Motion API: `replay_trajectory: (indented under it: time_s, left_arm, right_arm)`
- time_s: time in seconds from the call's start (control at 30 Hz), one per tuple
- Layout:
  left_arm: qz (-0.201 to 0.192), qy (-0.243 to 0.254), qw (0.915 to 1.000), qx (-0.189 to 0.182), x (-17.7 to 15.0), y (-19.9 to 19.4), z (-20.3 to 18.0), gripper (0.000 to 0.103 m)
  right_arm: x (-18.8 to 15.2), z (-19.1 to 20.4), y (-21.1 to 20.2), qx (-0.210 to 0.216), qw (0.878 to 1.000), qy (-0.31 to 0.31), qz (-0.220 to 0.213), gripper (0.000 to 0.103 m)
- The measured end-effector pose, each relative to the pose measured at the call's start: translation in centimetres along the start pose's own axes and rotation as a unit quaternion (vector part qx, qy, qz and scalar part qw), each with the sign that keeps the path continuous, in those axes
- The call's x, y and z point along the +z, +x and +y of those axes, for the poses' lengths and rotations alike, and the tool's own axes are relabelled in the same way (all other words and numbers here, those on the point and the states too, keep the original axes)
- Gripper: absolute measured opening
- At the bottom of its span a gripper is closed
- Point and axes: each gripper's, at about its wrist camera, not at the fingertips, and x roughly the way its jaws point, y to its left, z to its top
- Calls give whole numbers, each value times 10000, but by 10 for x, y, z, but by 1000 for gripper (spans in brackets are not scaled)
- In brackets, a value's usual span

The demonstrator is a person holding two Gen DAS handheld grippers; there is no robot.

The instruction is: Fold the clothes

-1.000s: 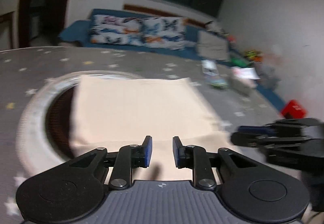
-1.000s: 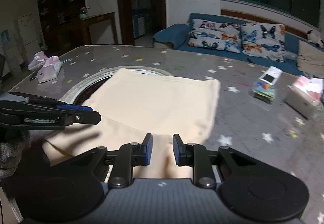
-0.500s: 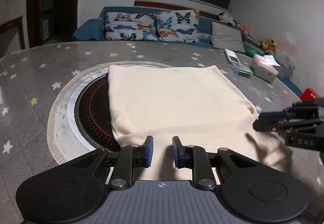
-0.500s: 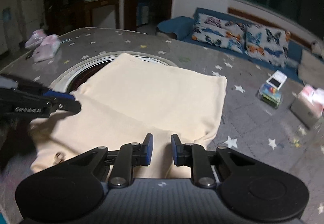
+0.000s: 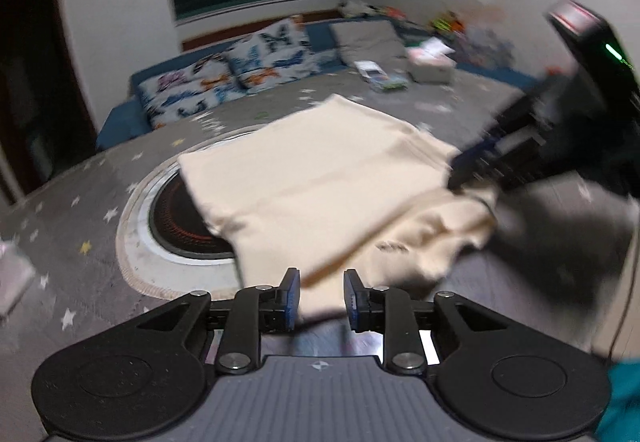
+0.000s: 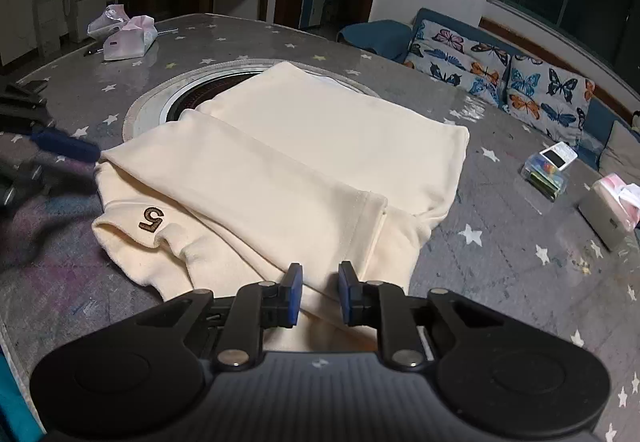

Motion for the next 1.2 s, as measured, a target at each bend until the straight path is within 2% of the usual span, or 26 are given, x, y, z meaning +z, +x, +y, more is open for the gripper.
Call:
replay_trajectory:
  time_s: [0.1, 0.2, 0.3, 0.33, 0.4, 0.43, 0.47, 0.53, 0.67, 0.83, 0.93, 1.0, 1.07, 1.2]
  left_arm:
    - [-21, 401, 9992, -18, -5, 3, -15, 40]
    - [-103, 632, 9979, -30, -7, 10, -25, 40]
    - [-211, 846, 9962, 5, -8, 18, -32, 40]
    - [-234, 874, 9959, -5, -8, 21, -33, 35]
    - [-282, 884, 9957, -19, -6, 25, -34, 25]
    - [-301, 863, 9958, -18, -4, 25, -33, 15]
    - [-343, 823, 9960, -45, -2, 25, -31, 11]
    - [-457, 645, 9968, -96, 6, 23, -24, 10]
    - [-592, 105, 9981, -153, 27, 26, -1, 9]
    - [-539, -291, 9977, -298, 46, 41, 21, 8]
    - [-442, -431, 9975, -355, 52, 52, 29, 8]
    - [-399, -493, 9973, -371, 52, 56, 32, 8]
    - [-356, -528, 9972, -400, 47, 56, 33, 9]
    - [-348, -464, 9974, -437, 36, 47, 31, 13]
  right_arm:
    - [2, 2, -7, 23, 10000, -51, -23, 19]
    - [2, 4, -16, 48, 9999, -146, -18, 23]
    - [-1, 7, -26, 33, 9995, -326, 16, 30]
    - [-3, 8, -28, 42, 9992, -388, 36, 35]
    - [-6, 12, -33, 54, 9986, -521, 85, 36]
    - [-8, 13, -36, 58, 9981, -605, 97, 38]
    - [-10, 15, -39, 72, 9975, -701, 90, 46]
    - [-13, 20, -43, 80, 9953, -960, 95, 54]
    - [-17, 29, -45, 98, 9901, -1399, 37, 56]
    - [-14, 37, -33, 41, 9843, -1752, -198, 56]
    - [-8, 37, -14, 108, 9837, -1777, -269, 50]
    - [-4, 33, -4, 188, 9850, -1703, -227, 40]
    - [2, 27, 3, 404, 9878, -1499, -142, 23]
    - [12, 16, 5, 617, 9911, -1179, -52, 14]
